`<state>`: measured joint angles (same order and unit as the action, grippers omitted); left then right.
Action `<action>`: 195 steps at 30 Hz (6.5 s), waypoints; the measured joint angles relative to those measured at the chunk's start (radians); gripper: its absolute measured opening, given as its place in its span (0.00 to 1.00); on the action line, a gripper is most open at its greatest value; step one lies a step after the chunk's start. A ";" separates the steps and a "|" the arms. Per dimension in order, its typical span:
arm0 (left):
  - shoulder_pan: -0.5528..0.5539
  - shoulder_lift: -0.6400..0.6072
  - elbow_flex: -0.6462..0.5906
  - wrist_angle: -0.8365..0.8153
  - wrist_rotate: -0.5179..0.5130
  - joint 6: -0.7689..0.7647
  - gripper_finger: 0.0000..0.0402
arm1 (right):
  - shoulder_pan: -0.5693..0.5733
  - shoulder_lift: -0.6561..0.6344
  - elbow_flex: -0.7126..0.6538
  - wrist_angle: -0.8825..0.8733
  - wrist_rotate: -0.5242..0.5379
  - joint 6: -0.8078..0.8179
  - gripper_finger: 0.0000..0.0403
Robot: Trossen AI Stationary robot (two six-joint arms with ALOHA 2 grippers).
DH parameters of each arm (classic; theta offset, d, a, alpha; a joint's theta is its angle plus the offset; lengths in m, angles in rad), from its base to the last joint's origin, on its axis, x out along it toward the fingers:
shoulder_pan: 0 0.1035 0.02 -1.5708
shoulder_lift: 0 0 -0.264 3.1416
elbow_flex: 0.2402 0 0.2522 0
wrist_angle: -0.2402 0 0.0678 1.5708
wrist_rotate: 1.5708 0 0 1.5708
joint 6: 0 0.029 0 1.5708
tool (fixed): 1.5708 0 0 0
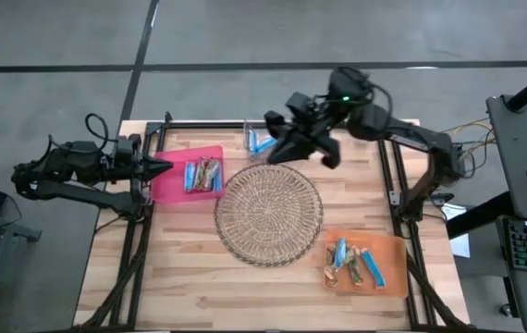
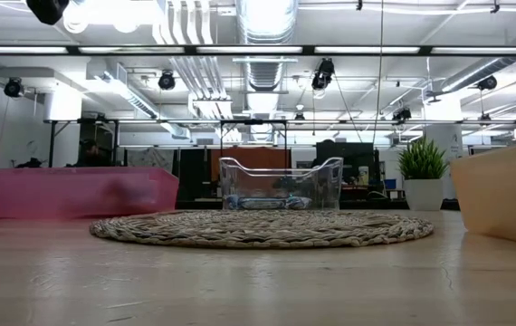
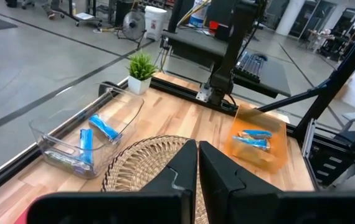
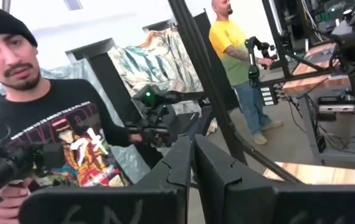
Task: Pick and place Granola Bars by type
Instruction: Return to Home Position
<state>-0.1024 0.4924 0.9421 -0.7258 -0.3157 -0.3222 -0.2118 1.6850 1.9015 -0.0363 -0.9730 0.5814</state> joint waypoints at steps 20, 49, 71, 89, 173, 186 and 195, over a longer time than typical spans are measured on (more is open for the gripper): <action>0.000 0.019 0.000 0.000 0.000 0.001 0.00 | 0.049 -0.137 -0.003 -0.575 0.454 -0.297 0.03; 0.000 0.022 -0.174 0.211 -0.077 0.046 0.00 | 0.097 -0.745 -0.808 -0.204 0.801 -0.296 0.03; 0.000 -0.100 -0.489 0.576 -0.008 0.176 0.00 | 0.096 -1.200 -1.394 -0.083 1.073 -0.354 0.03; 0.000 -0.282 -0.704 0.654 0.079 0.243 0.00 | 0.096 -1.530 -1.766 0.157 1.074 -0.367 0.03; 0.000 -0.362 -0.934 0.771 0.116 0.236 0.00 | 0.096 -1.579 -1.892 0.196 0.966 -0.402 0.03; 0.000 -0.362 -0.934 0.771 0.116 0.236 0.00 | 0.096 -1.579 -1.892 0.197 0.966 -0.399 0.03; 0.000 -0.362 -0.934 0.771 0.116 0.236 0.00 | 0.096 -1.579 -1.892 0.197 0.966 -0.400 0.03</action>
<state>-0.1024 0.1303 0.0078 0.0452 -0.2001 -0.0861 -0.1158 0.1062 0.0093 0.1604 -0.0067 0.1816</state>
